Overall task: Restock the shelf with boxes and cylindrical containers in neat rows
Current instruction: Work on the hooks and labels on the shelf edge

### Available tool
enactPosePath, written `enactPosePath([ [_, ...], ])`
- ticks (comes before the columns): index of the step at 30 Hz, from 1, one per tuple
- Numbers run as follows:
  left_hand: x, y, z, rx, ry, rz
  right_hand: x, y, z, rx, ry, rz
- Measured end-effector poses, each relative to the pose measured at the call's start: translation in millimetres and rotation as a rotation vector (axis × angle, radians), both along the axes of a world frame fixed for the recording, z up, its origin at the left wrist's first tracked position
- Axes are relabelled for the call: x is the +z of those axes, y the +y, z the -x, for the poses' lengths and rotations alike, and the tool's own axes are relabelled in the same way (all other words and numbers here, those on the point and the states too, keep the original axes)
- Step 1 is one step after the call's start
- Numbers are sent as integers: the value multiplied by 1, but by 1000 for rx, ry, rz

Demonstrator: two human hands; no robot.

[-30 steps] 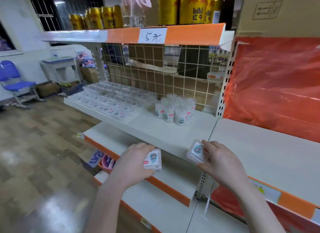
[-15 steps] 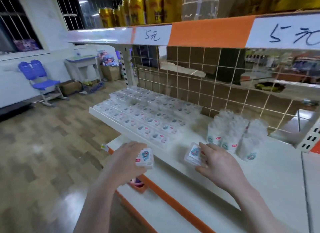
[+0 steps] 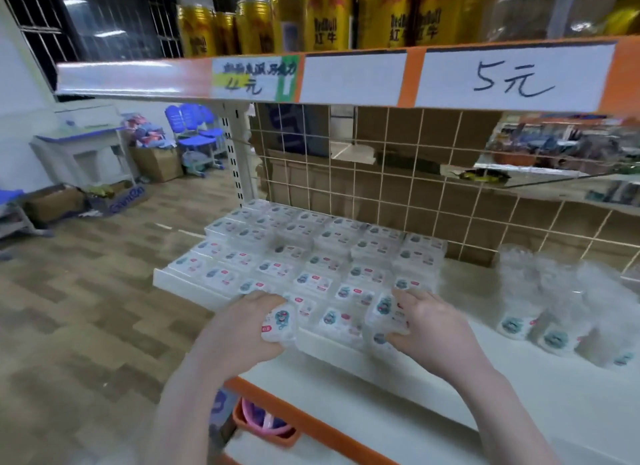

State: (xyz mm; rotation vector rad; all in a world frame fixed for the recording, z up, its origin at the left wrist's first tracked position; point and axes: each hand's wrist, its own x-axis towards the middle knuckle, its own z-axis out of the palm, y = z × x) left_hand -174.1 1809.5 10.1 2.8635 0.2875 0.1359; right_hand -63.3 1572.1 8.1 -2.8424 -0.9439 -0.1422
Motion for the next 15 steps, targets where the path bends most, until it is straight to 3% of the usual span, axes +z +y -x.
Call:
enactPosePath([
  [8,8,122,-17,-152,25,6,12,113,14,-170,56,-81],
  [15,2,171,-28,-198,50,8,18,164,-6,-184,69,-18],
])
